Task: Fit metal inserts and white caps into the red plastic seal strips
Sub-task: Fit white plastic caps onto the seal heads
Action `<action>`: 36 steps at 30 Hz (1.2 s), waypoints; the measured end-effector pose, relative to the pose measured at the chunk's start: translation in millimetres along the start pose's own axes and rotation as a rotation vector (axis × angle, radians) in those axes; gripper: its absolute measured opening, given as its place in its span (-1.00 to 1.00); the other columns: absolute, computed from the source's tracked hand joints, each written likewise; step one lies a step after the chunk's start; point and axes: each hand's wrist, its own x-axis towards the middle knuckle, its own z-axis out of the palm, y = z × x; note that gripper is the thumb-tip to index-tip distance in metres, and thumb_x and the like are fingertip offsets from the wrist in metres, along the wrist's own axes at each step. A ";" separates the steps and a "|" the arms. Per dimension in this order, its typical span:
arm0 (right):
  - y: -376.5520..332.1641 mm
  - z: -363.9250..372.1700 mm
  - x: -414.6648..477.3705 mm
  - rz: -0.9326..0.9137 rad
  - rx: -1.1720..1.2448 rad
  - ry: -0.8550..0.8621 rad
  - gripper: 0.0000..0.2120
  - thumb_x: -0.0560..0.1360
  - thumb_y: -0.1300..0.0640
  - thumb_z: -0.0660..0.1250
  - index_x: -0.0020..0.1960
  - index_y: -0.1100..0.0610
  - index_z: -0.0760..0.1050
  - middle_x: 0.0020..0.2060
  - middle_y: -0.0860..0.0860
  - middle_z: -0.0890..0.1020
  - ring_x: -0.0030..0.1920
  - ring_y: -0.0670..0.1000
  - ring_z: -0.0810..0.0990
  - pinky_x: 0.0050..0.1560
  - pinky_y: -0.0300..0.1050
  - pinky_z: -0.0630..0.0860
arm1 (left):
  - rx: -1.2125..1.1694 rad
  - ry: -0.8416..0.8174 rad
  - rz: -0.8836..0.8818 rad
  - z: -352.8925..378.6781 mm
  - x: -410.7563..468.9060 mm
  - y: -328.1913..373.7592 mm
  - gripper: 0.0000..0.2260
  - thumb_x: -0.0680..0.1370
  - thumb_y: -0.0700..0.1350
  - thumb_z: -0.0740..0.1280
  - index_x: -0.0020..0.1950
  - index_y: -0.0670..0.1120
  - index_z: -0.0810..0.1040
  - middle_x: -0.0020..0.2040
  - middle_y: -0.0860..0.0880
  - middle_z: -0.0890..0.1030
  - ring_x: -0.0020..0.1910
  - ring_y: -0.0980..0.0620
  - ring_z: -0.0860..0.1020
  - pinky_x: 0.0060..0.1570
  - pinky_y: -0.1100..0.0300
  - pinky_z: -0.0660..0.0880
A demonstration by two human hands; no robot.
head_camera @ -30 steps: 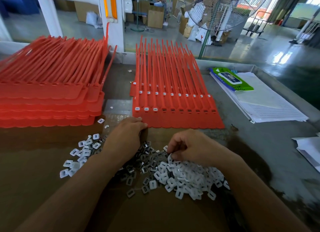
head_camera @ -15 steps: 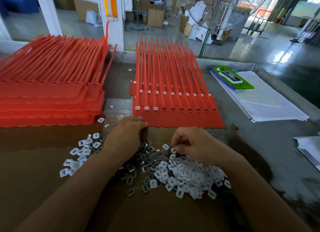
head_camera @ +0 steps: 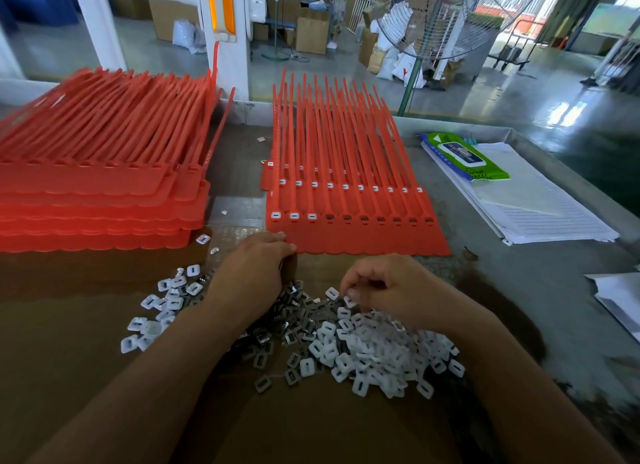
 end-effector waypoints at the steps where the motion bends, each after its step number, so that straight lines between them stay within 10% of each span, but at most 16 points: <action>1: -0.1 0.0 -0.4 -0.004 0.011 -0.004 -0.75 0.49 0.20 0.30 -0.23 -0.15 0.50 -0.42 -0.17 0.56 -0.38 -0.25 0.52 -0.34 -0.40 0.43 | 0.001 0.000 0.000 0.1 -0.2 0.0 -0.63 0.51 -0.29 0.16 0.28 -0.05 0.46 0.36 -0.04 0.39 0.35 -0.01 0.31 0.33 0.12 0.20; 36: 28.8 -14.3 102.8 0.164 0.037 0.411 -0.87 0.46 0.27 0.34 -0.20 0.06 0.52 -0.28 -0.12 0.52 -0.15 -0.13 0.50 -0.09 -0.26 0.41 | -0.017 0.027 0.034 -2.1 -3.8 -0.1 -0.67 0.51 -0.26 0.20 0.25 -0.06 0.49 0.32 -0.07 0.44 0.30 -0.01 0.36 0.27 0.17 0.25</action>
